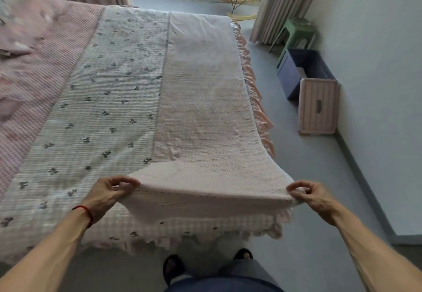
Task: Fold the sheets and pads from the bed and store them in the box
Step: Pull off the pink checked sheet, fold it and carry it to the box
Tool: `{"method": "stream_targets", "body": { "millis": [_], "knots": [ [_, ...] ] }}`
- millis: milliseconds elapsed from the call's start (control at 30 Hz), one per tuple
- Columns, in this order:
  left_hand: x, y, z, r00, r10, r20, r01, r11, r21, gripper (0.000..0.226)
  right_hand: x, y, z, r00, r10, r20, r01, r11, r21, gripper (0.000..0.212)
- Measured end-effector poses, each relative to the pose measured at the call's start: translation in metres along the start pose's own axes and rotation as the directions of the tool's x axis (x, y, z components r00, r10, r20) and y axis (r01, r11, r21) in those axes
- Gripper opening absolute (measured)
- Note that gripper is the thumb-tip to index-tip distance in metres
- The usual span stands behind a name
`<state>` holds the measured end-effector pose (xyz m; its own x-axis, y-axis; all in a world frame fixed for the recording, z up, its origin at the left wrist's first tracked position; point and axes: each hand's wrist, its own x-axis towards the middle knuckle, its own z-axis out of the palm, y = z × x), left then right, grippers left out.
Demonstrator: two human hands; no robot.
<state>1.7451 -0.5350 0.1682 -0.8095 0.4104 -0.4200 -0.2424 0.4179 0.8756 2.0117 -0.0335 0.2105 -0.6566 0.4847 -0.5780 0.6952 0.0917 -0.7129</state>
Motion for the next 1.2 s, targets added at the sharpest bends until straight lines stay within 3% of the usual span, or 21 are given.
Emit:
{"method": "stream_targets", "body": {
  "millis": [100,167,267,433,533,600,667,700,833,933,1067,1200],
  "knots": [
    [0.008,-0.001,-0.006,0.996,-0.043,0.076,0.047,0.997,-0.058,0.023,0.004,-0.007,0.000,0.999,0.000,-0.046,0.004,0.997,0.075,0.014],
    [0.009,-0.002,-0.013,0.980,-0.070,0.188,0.093,0.989,-0.119,0.039,0.004,-0.012,-0.001,0.999,-0.018,-0.042,0.023,0.991,0.131,0.018],
    [0.012,-0.001,-0.016,0.962,-0.121,0.243,0.139,0.989,-0.059,0.058,0.018,-0.012,-0.006,0.998,-0.048,-0.030,0.051,0.991,0.126,0.023],
    [0.021,0.008,0.006,0.978,-0.195,-0.068,0.194,0.981,-0.025,0.052,0.065,0.002,-0.017,0.995,-0.058,-0.080,0.065,0.994,0.082,0.043],
    [0.044,0.023,0.029,0.938,-0.219,-0.269,0.214,0.976,-0.050,0.045,0.111,-0.002,-0.020,0.997,-0.029,-0.068,0.037,0.991,0.126,0.051],
    [0.065,0.033,0.037,0.907,-0.239,-0.348,0.224,0.971,-0.082,0.041,0.141,-0.010,-0.018,0.995,-0.015,-0.099,0.030,0.989,0.147,0.074],
    [0.099,0.032,0.041,0.886,-0.246,-0.393,0.220,0.969,-0.112,0.042,0.184,-0.011,-0.017,0.992,-0.035,-0.121,0.056,0.982,0.179,0.094],
    [0.124,0.028,0.043,0.872,-0.253,-0.419,0.225,0.967,-0.116,0.042,0.211,-0.013,-0.014,0.991,-0.034,-0.129,0.057,0.982,0.183,0.092],
    [0.225,0.010,0.044,0.823,-0.267,-0.501,0.227,0.964,-0.141,0.045,0.299,-0.026,0.005,0.991,0.012,-0.136,0.018,0.976,0.215,0.036],
    [0.298,-0.020,0.049,0.801,-0.303,-0.517,0.254,0.953,-0.164,0.041,0.368,-0.008,0.027,0.983,0.017,-0.184,0.019,0.980,0.196,0.022],
    [0.349,-0.075,0.066,0.805,-0.317,-0.502,0.294,0.947,-0.126,0.047,0.432,0.033,0.056,0.968,0.005,-0.251,0.042,0.983,0.181,0.032],
    [0.339,-0.108,0.074,0.819,-0.236,-0.523,0.321,0.944,0.076,0.054,0.426,0.055,0.070,0.960,-0.025,-0.279,0.070,0.986,0.152,0.079]
  ]
}}
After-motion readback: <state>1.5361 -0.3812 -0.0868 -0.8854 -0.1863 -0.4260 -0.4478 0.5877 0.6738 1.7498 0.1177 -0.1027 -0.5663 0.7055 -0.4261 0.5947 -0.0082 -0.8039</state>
